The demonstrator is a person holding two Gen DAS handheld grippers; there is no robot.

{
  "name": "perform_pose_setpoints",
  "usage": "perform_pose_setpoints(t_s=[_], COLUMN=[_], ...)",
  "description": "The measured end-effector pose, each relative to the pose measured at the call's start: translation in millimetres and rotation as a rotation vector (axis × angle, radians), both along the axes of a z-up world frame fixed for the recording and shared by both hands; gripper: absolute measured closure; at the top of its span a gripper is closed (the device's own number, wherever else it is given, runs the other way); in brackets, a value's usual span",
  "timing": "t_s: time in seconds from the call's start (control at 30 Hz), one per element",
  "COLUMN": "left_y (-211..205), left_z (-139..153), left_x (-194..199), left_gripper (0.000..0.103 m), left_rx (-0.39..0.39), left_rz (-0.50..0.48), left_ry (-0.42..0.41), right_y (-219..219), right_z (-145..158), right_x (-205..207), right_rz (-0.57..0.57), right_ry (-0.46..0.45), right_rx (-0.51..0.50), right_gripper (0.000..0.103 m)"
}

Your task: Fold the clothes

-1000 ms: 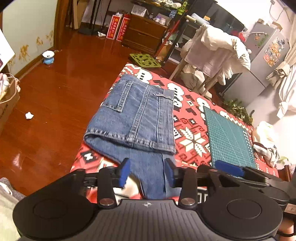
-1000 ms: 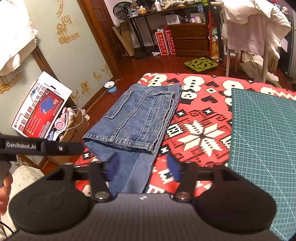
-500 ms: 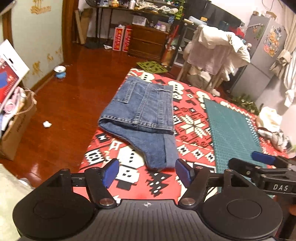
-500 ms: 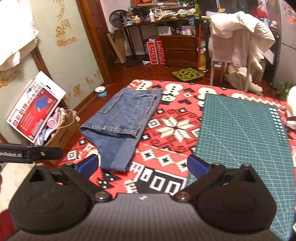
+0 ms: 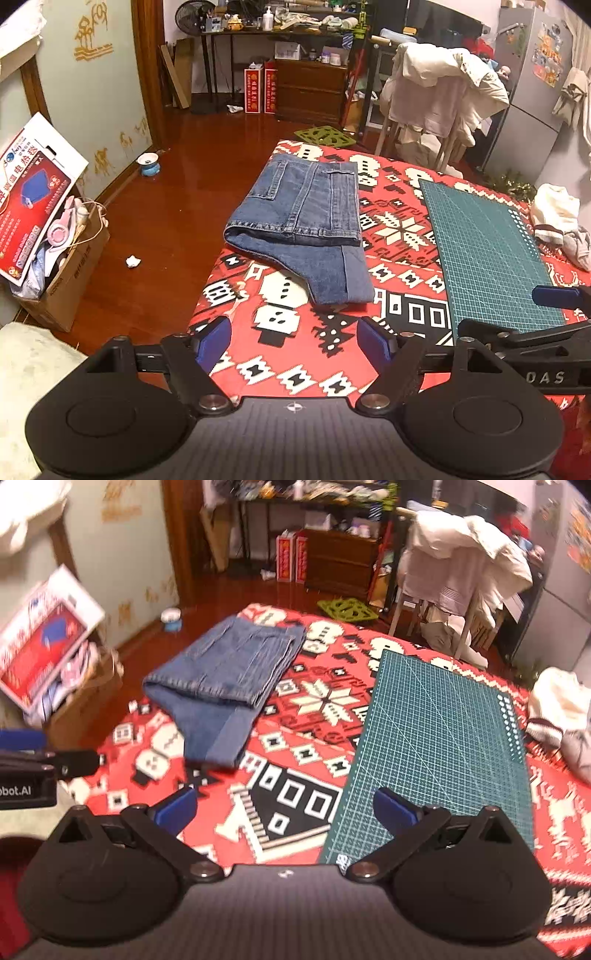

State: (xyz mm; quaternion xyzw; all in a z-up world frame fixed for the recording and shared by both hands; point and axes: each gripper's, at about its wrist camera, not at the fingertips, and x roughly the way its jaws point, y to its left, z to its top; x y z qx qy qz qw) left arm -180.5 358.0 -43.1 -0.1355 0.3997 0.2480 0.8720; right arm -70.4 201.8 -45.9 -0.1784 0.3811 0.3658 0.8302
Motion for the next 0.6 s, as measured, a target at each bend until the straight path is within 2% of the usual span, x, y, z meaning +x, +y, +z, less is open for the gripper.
perform_pose_setpoints(t_s=[0.13,0.23,0.3,0.37,0.47,0.53,0.6], left_y=[-11.7,-22.7,-26.4,-25.2,-20.9,-20.3,-23.3], left_z=[2.3,4.3,4.8,4.4,2.9,1.6,0.5], left_x=[-2.5,-2.2,-4.3,-5.3,-8.5,-11.0,-11.4], left_gripper=[0.028,0.027,0.027,0.027,0.026,0.026,0.025], left_rx=[0.027,0.098,0.119,0.09,0.04,0.031,0.056], left_rz=[-0.01,-0.018,0.008,0.025,0.037,0.057,0.072], left_ry=[0.019,0.042,0.033,0.023,0.002,-0.004,0.004], right_y=[-2.2,-3.1,-4.7,-7.0,-10.1,-10.5,-11.1], right_z=[12.7,19.8,22.5,25.6,26.3,23.9,21.8], right_x=[-16.2,-22.7,-26.6,-30.9,-31.3,-32.8,-35.5], right_rz=[-0.015,-0.031,-0.042,-0.059,-0.062,-0.073,-0.083], right_ry=[-0.043,-0.064,-0.09,-0.112,-0.094,-0.085,-0.088], right_rx=[0.022,0.016,0.017,0.019,0.023,0.022,0.018], right_gripper=[0.0,0.001,0.001,0.001,0.0,0.001,0.001])
